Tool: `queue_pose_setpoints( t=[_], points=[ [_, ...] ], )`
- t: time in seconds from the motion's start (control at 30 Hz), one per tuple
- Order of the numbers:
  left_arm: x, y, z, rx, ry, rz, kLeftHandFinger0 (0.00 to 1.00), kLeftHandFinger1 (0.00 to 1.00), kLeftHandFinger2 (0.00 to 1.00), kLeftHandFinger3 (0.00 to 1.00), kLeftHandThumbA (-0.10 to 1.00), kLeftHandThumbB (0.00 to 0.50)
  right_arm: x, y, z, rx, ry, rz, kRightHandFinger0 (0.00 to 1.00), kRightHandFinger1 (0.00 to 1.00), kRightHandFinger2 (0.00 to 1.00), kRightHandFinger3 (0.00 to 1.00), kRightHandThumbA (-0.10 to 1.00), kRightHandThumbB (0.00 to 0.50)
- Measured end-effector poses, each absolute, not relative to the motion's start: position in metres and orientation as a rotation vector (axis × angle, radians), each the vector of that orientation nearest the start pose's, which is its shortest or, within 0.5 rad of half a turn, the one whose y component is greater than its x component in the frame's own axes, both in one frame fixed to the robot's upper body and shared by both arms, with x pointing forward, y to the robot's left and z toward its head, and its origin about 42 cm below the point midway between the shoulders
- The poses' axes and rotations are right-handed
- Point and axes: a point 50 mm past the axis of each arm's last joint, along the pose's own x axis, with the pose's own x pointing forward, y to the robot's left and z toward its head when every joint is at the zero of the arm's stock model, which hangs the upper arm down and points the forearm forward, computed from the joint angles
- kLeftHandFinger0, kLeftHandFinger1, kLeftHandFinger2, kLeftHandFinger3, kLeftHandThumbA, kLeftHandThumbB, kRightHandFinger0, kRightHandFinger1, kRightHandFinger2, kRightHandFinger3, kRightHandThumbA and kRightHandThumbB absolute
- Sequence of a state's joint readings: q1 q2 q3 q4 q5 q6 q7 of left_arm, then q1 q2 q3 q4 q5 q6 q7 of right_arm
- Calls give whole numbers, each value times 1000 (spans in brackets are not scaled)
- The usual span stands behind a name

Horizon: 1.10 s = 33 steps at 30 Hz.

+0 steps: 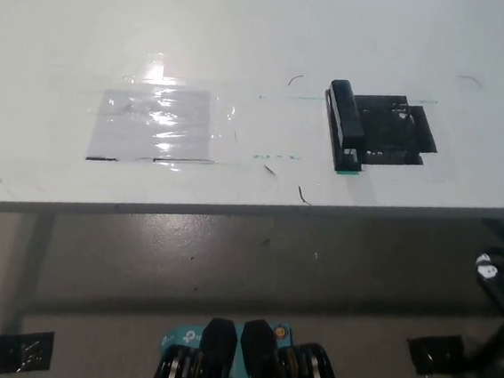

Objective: A stapler is kept infront of the robot on the black mark on the desk and the robot uses its right hand to lift the top of the stapler to open it

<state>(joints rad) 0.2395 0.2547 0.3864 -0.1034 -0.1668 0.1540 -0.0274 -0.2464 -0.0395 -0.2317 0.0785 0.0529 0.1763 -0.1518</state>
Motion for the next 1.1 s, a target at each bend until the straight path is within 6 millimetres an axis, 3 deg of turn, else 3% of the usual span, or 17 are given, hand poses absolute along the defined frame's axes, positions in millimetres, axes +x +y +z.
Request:
queue_pose_setpoints(
  t=[0.17,0.23,0.33,0.4,0.47,0.67,0.73,0.8,0.87,1.1],
  points=[
    [180,404,99,116,204,386,410,498,579,733,844,0,373,-253,180,90,-77,-232,382,365,470,673,603,0],
    [180,404,99,114,205,385,428,520,610,753,857,0,383,-241,204,127,-123,-196,396,392,504,696,597,0],
    [180,404,98,112,207,385,446,531,633,781,852,0,395,-223,234,187,-173,-145,354,349,463,681,600,8],
    [180,404,98,112,209,384,441,532,639,786,846,0,402,-209,245,224,-177,-112,344,342,447,663,596,5],
    [181,403,98,110,208,384,436,522,624,759,831,0,406,-199,251,251,-174,-87,391,387,502,708,644,0],
    [183,402,98,107,208,380,449,527,624,759,868,4,417,-178,246,344,-74,-17,484,512,617,811,815,0],
    [185,401,99,106,204,379,458,525,617,758,872,0,421,-172,236,393,-21,-11,562,588,731,924,878,0],
    [187,401,100,104,199,378,472,532,617,759,878,0,422,-167,228,436,26,-7,613,635,779,996,942,0],
    [188,401,100,103,197,377,474,535,628,749,871,0,422,-165,222,471,54,-6,686,730,907,1000,1000,0],
    [189,399,100,98,197,378,428,522,618,735,862,0,424,-163,210,600,134,-35,707,796,964,1000,1000,0]
  ],
)
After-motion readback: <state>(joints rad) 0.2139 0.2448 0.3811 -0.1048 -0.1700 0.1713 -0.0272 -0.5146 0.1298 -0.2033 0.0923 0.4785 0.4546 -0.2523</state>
